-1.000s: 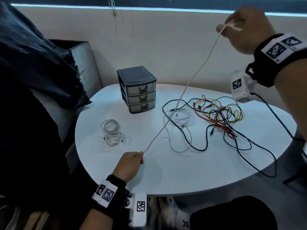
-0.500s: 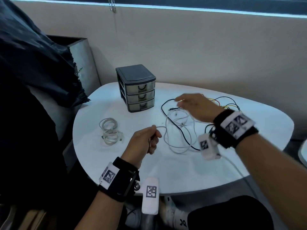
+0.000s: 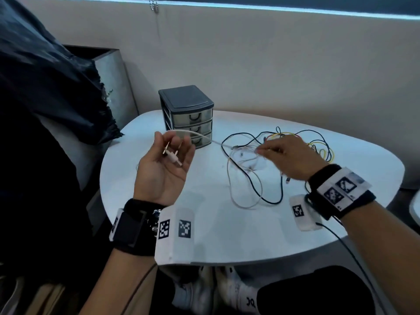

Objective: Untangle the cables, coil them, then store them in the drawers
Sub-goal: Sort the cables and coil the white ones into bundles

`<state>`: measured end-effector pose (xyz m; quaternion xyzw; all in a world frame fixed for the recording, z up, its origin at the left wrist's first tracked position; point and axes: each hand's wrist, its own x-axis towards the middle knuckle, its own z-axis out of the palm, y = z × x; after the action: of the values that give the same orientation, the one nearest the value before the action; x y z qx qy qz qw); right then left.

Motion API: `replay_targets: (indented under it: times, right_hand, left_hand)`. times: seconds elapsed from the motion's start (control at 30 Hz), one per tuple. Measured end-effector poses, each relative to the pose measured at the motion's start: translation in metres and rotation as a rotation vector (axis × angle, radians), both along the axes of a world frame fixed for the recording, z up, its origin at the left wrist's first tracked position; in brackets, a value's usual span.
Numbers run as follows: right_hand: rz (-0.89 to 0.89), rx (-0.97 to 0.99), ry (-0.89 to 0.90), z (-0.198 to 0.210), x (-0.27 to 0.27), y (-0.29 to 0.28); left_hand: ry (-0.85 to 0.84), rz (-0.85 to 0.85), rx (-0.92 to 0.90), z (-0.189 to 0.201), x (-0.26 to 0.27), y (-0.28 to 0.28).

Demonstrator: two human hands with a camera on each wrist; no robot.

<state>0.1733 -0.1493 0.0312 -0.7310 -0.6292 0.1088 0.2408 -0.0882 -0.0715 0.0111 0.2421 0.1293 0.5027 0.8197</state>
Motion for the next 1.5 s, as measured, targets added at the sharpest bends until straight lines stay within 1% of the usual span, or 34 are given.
replay_targets:
  times: [0.07,0.1,0.17,0.2,0.23,0.27,0.33,0.37,0.4,0.43,0.5,0.57,0.63,0.7,0.73,0.77,0.8,0.83,0.87,0.93,0.97,1.03,1.07,1.1,1.13,1.17,1.23,1.27,1.3,1.37,1.4,1.43,1.47,1.5]
  right_hand:
    - [0.149,-0.219,-0.172,-0.003,-0.022,-0.011]
    - [0.251,-0.276,-0.193,-0.002,-0.037,-0.018]
    - [0.417,-0.297,-0.138,0.005,-0.065,-0.032]
    - [0.466,-0.291,-0.100,0.012,-0.076,-0.038]
    - [0.495,-0.287,-0.059,0.020,-0.086,-0.042]
    - [0.517,-0.275,-0.019,0.028,-0.092,-0.045]
    - [0.528,-0.198,0.069,0.046,-0.095,-0.046]
    - [0.509,-0.130,0.118,0.053,-0.092,-0.044]
    - [0.469,-0.052,0.164,0.058,-0.086,-0.040]
    - [0.410,0.030,0.200,0.061,-0.079,-0.034]
    - [0.261,0.167,0.251,0.058,-0.062,-0.018]
    - [0.132,0.222,0.281,0.042,-0.048,-0.003]
    - [0.064,0.154,0.236,0.017,-0.044,0.006]
    - [0.107,0.018,0.201,-0.012,-0.049,0.007]
    - [0.149,-0.072,0.189,-0.023,-0.059,0.002]
    - [0.209,-0.153,0.169,-0.030,-0.070,-0.006]
    - [0.287,-0.216,0.151,-0.031,-0.082,-0.015]
    - [0.368,-0.255,0.143,-0.027,-0.094,-0.025]
    - [0.430,-0.268,0.142,-0.019,-0.102,-0.034]
    - [0.483,-0.233,0.145,0.006,-0.108,-0.044]
    - [0.492,-0.202,0.135,0.018,-0.107,-0.046]
    - [0.491,-0.136,0.150,0.036,-0.100,-0.043]
    - [0.469,-0.094,0.179,0.040,-0.095,-0.039]
    - [0.426,-0.043,0.216,0.041,-0.088,-0.033]
    - [0.365,0.019,0.262,0.040,-0.081,-0.026]
    - [0.289,0.080,0.317,0.036,-0.074,-0.020]
    - [0.172,0.148,0.445,0.022,-0.063,-0.011]
    - [0.145,0.137,0.494,0.012,-0.062,-0.008]
    - [0.144,0.101,0.519,0.001,-0.064,-0.006]
    - [0.203,-0.012,0.482,-0.025,-0.074,-0.008]
    - [0.251,-0.076,0.438,-0.034,-0.082,-0.012]
    - [0.302,-0.141,0.397,-0.040,-0.090,-0.018]
    - [0.349,-0.192,0.364,-0.041,-0.097,-0.026]
    - [0.384,-0.225,0.347,-0.039,-0.102,-0.033]
  left_hand:
    - [-0.048,0.031,0.017,0.002,0.006,0.004]
    - [-0.043,0.039,0.029,0.003,0.009,0.007]
    - [0.014,0.051,0.057,0.001,0.016,0.010]
    - [0.063,0.057,0.074,-0.002,0.019,0.010]
    - [0.158,0.074,0.115,-0.007,0.022,0.010]
    - [0.302,0.107,0.189,-0.010,0.025,0.007]
    - [0.640,0.167,0.384,-0.018,0.030,-0.003]
    - [0.758,0.150,0.465,-0.022,0.030,-0.010]
    - [0.816,0.095,0.513,-0.024,0.029,-0.019]
    - [0.821,0.017,0.535,-0.026,0.028,-0.027]
    - [0.755,-0.120,0.539,-0.026,0.024,-0.042]
    - [0.627,-0.143,0.479,-0.020,0.020,-0.049]
    - [0.433,-0.100,0.364,-0.008,0.017,-0.048]
    - [0.240,-0.036,0.257,0.005,0.014,-0.040]
    - [0.174,0.005,0.213,0.008,0.013,-0.034]
    - [0.148,0.042,0.187,0.008,0.011,-0.028]
    - [0.179,0.071,0.195,0.006,0.010,-0.022]
    - [0.275,0.100,0.237,0.002,0.010,-0.018]
    - [0.433,0.135,0.313,-0.004,0.009,-0.015]
    - [0.790,0.166,0.519,-0.018,0.007,-0.016]
    - [0.899,0.147,0.621,-0.024,0.006,-0.018]
    - [0.976,0.053,0.779,-0.029,0.006,-0.027]
    - [0.974,-0.013,0.815,-0.030,0.007,-0.033]
    - [0.944,-0.091,0.802,-0.028,0.009,-0.040]
    - [0.876,-0.162,0.749,-0.025,0.010,-0.045]
    - [0.770,-0.207,0.675,-0.020,0.009,-0.049]
    - [0.540,-0.229,0.518,-0.011,0.006,-0.051]
    - [0.440,-0.223,0.462,-0.006,0.005,-0.050]
    - [0.349,-0.205,0.416,-0.001,0.004,-0.048]
    - [0.209,-0.132,0.313,0.007,0.003,-0.042]
    - [0.182,-0.083,0.280,0.009,0.002,-0.037]
    - [0.197,-0.025,0.280,0.010,0.001,-0.031]
    - [0.259,0.042,0.306,0.008,-0.001,-0.023]
    - [0.362,0.105,0.356,0.004,-0.003,-0.015]
